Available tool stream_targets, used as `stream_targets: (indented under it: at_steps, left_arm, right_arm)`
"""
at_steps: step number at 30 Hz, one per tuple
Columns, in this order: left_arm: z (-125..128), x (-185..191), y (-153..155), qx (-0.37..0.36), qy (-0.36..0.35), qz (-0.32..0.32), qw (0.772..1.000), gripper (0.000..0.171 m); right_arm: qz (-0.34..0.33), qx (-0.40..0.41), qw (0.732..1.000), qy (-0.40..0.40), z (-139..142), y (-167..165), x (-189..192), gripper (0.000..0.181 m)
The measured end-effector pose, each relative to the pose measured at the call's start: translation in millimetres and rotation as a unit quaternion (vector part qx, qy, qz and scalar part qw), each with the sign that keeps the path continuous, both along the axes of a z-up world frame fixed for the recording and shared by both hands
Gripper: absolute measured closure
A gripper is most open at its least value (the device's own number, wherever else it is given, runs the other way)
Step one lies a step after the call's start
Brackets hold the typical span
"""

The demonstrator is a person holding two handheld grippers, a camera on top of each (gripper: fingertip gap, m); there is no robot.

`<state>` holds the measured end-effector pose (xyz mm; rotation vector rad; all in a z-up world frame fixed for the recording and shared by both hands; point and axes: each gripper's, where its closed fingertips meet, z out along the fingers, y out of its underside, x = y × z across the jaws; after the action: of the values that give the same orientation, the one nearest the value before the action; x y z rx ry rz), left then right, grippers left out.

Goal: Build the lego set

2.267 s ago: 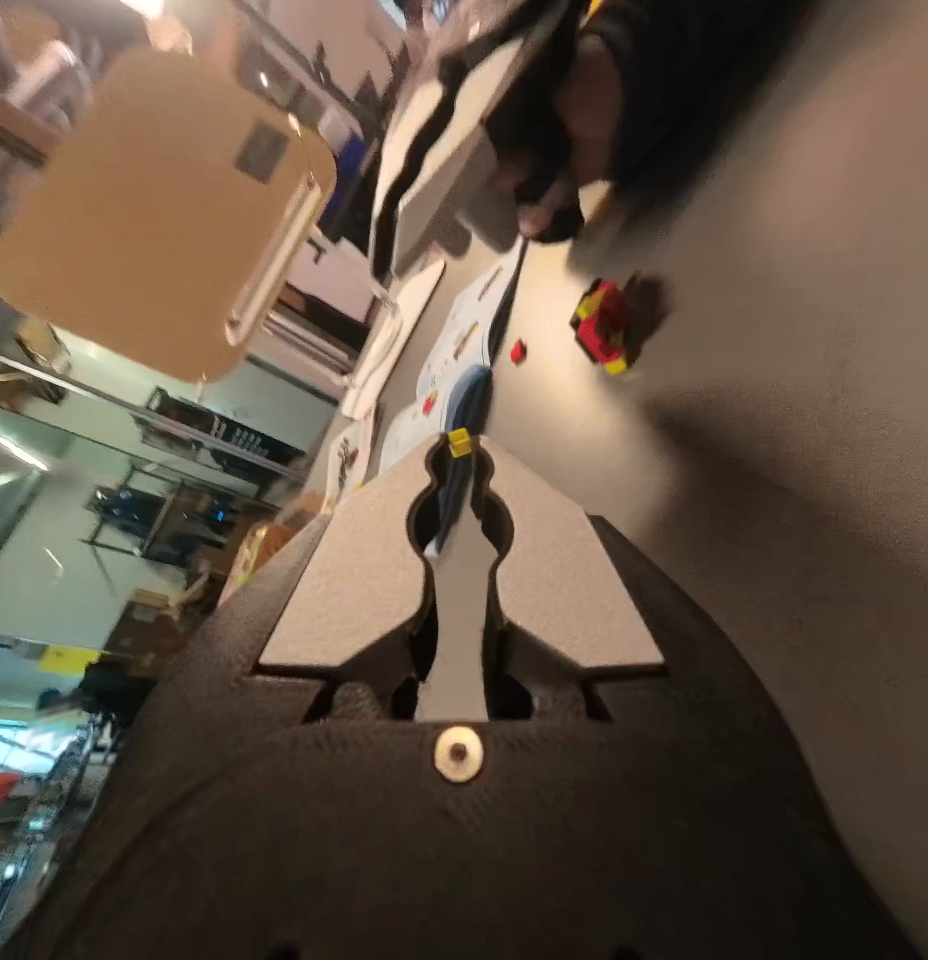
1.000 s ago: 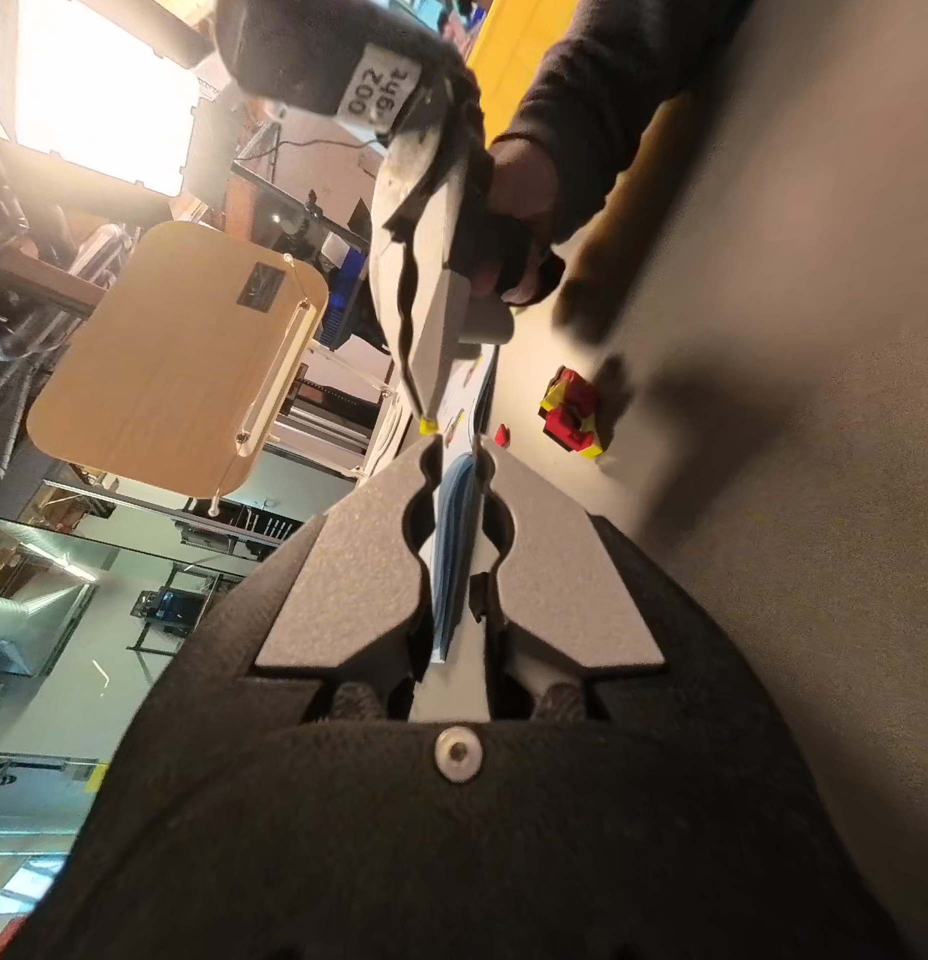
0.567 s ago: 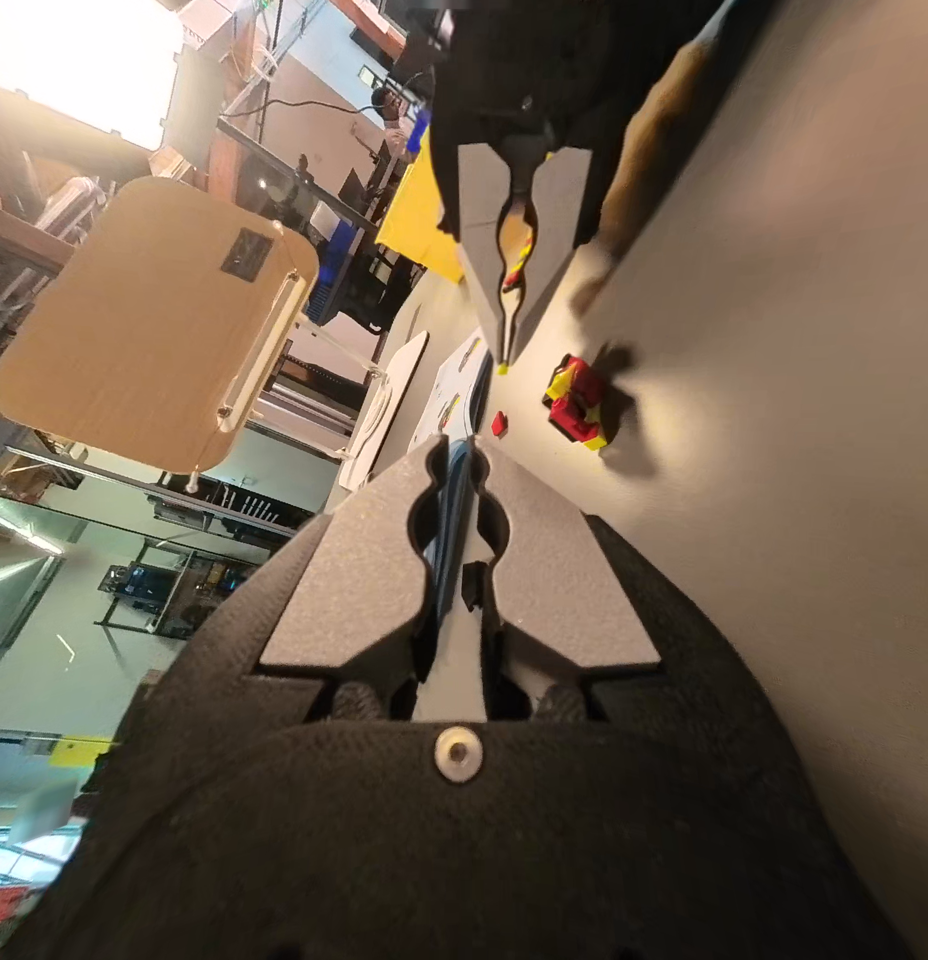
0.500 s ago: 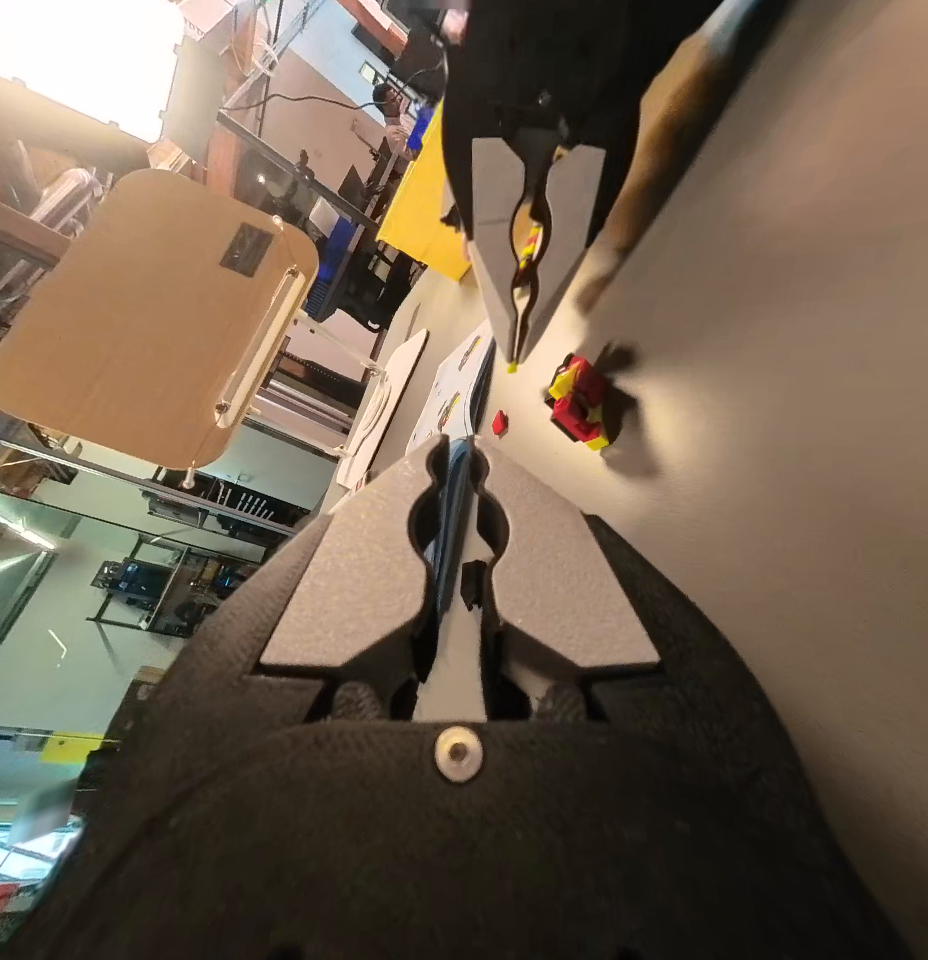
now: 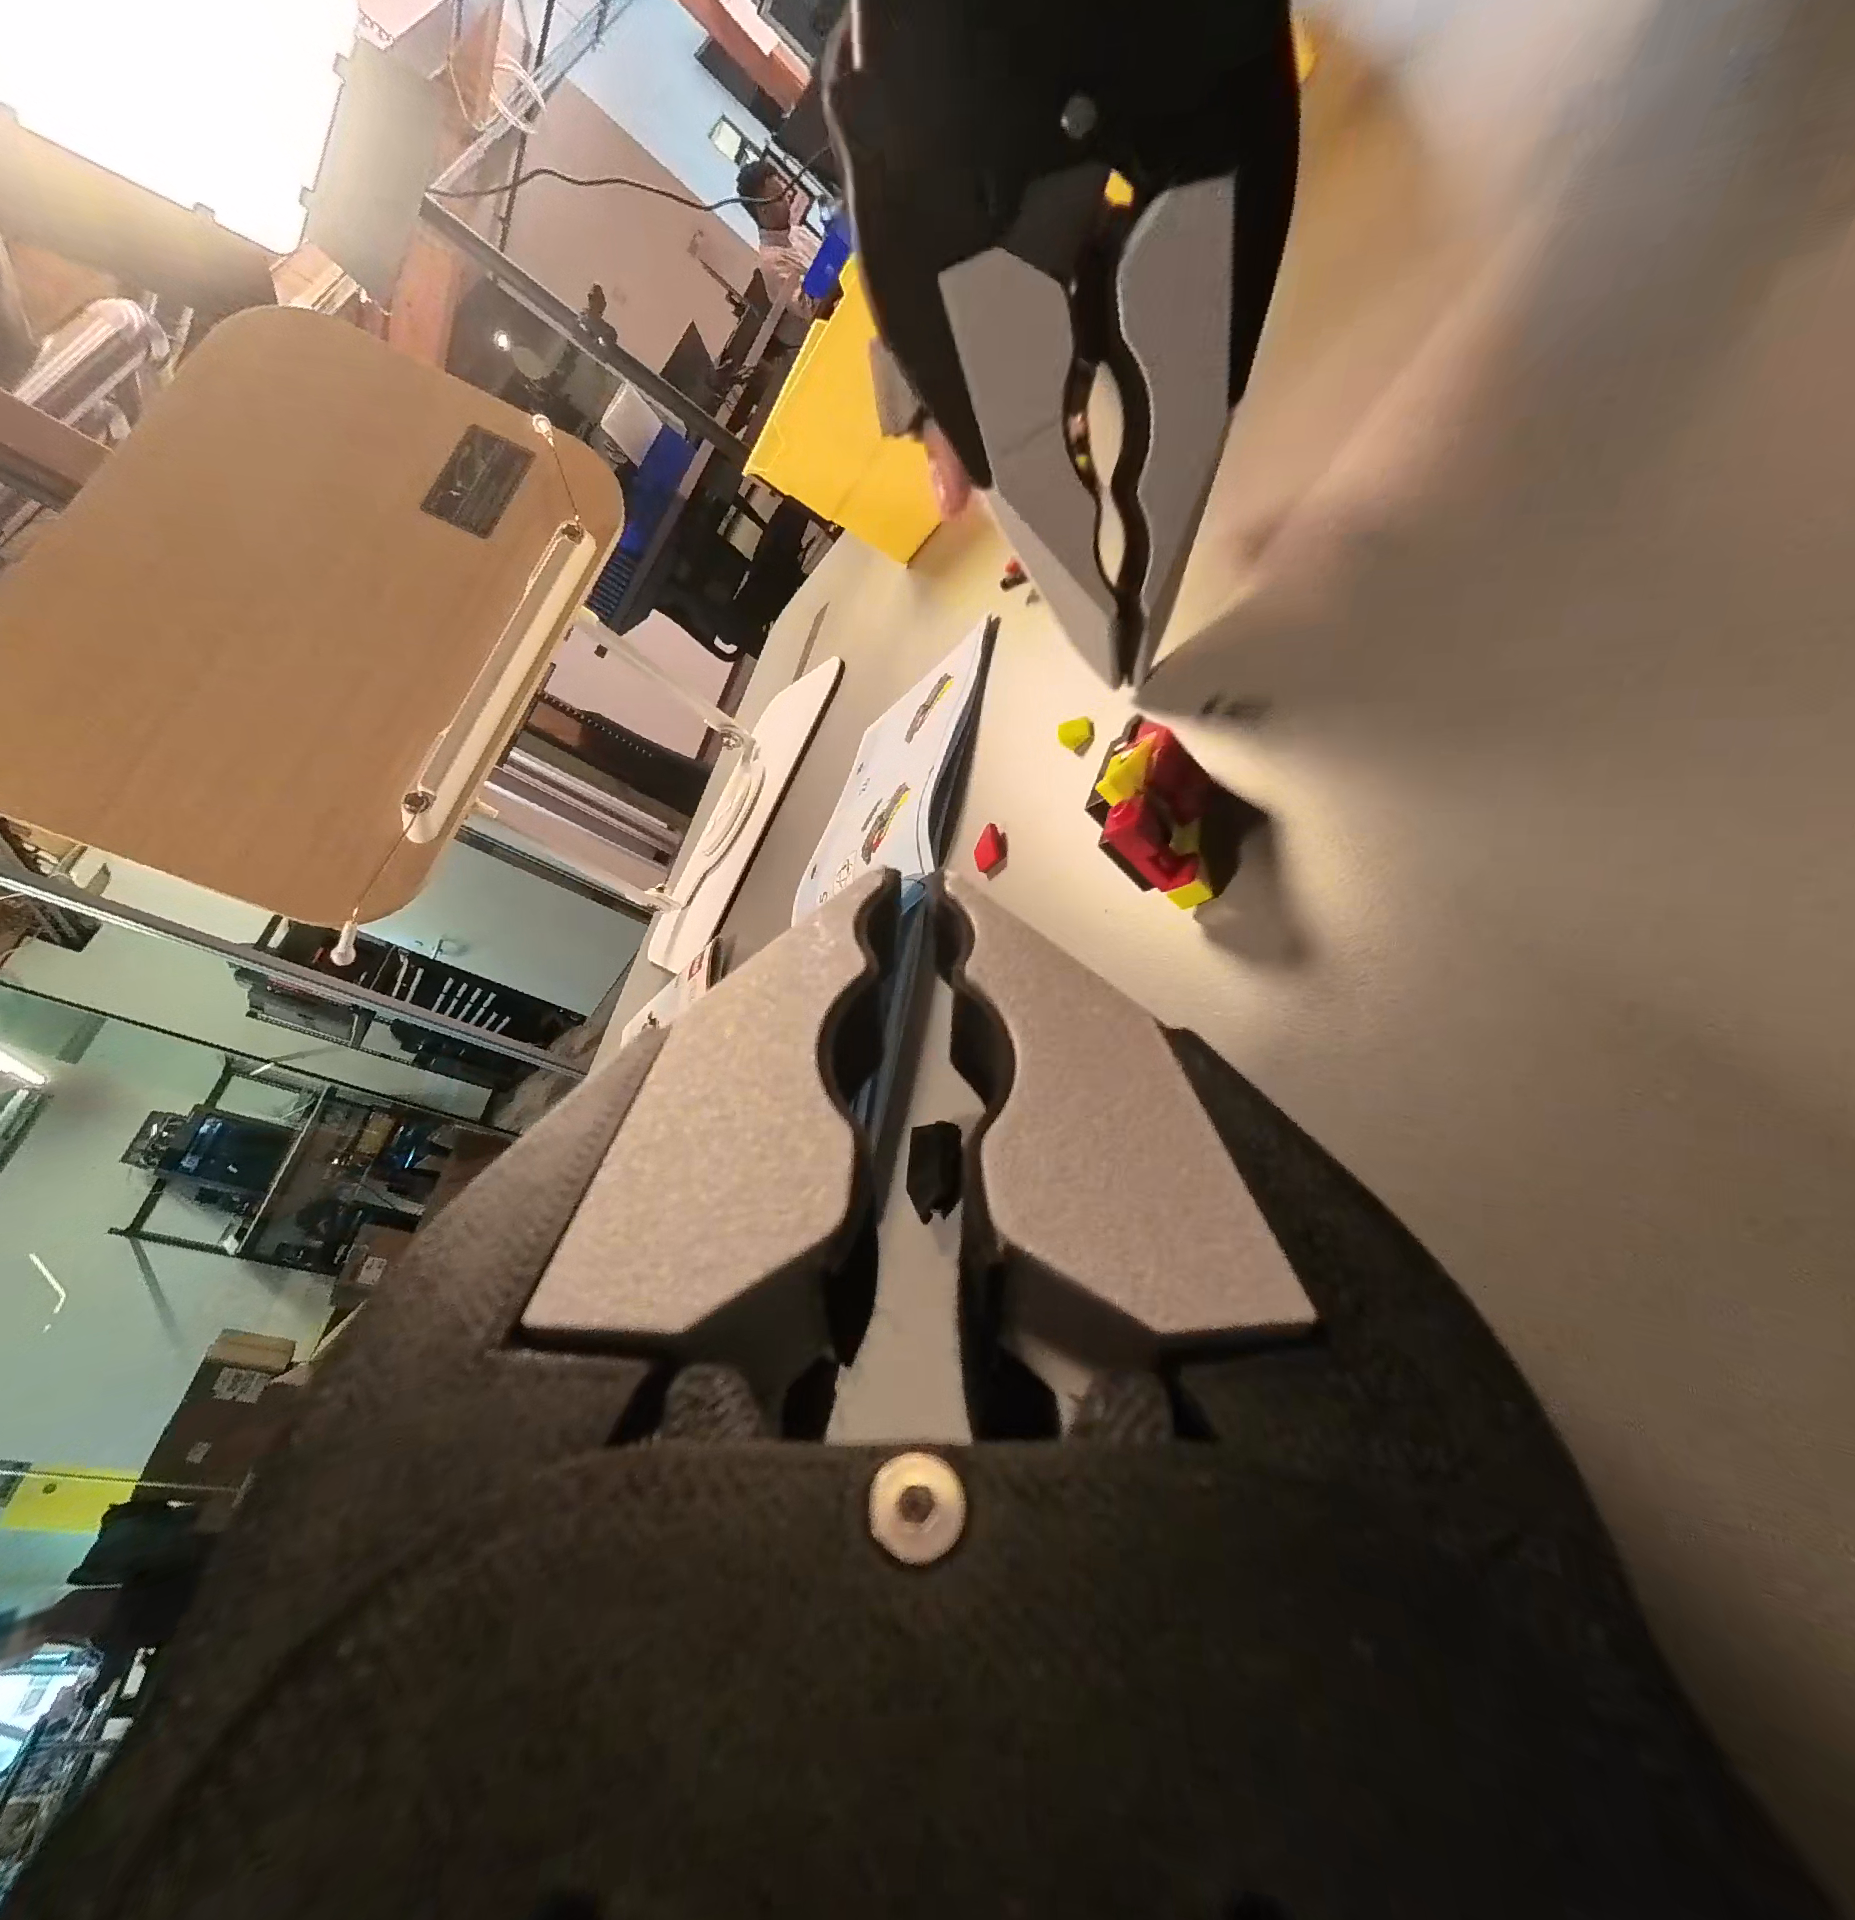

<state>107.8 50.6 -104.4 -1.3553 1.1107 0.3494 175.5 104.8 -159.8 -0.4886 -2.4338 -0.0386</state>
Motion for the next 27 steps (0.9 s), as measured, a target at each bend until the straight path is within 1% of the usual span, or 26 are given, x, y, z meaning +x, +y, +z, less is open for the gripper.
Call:
stream_targets:
  at_steps: [3,5,6,8,11,14,17,20,22,24,27]
  left_arm:
    - [0,0,0,-0.001,-0.003,0.0,1.0,0.168]
    - [2,-1,-1,-0.002,-0.009,0.0,1.0,0.168]
    - [2,-1,-1,-0.002,-0.014,0.0,1.0,0.168]
    - [3,-2,-2,-0.01,-0.024,0.0,1.0,0.168]
    - [1,-3,-4,-0.033,-0.047,-0.005,0.998,0.168]
    - [3,-5,-6,-0.051,-0.076,-0.008,0.996,0.168]
    - [5,-8,-6,-0.065,-0.104,-0.008,0.992,0.168]
    - [8,-11,-5,-0.069,-0.123,-0.007,0.99,0.169]
    - [9,-12,-5,-0.069,-0.126,-0.006,0.99,0.169]
    - [8,-11,-6,-0.069,-0.123,-0.007,0.99,0.169]
    - [6,-10,-6,-0.072,-0.115,-0.008,0.991,0.169]
  right_arm:
    - [-0.034,-0.057,0.997,-0.028,3,-5,7,0.171]
    - [-0.061,-0.145,0.987,-0.029,7,-17,6,0.161]
    - [-0.066,-0.199,0.978,-0.018,12,-25,3,0.155]
    - [-0.067,-0.289,0.955,0.014,22,-38,-6,0.151]
    - [-0.077,-0.348,0.932,0.059,28,-39,-15,0.147]
    - [-0.093,-0.365,0.921,0.102,28,-32,-20,0.145]
    - [-0.131,-0.376,0.908,0.129,23,-17,-19,0.144]
    - [-0.189,-0.413,0.882,0.125,13,-4,-14,0.155]
    - [-0.224,-0.421,0.87,0.128,10,5,-12,0.158]
    - [-0.24,-0.421,0.863,0.142,12,11,-13,0.162]
    - [-0.25,-0.415,0.864,0.137,9,13,-13,0.162]
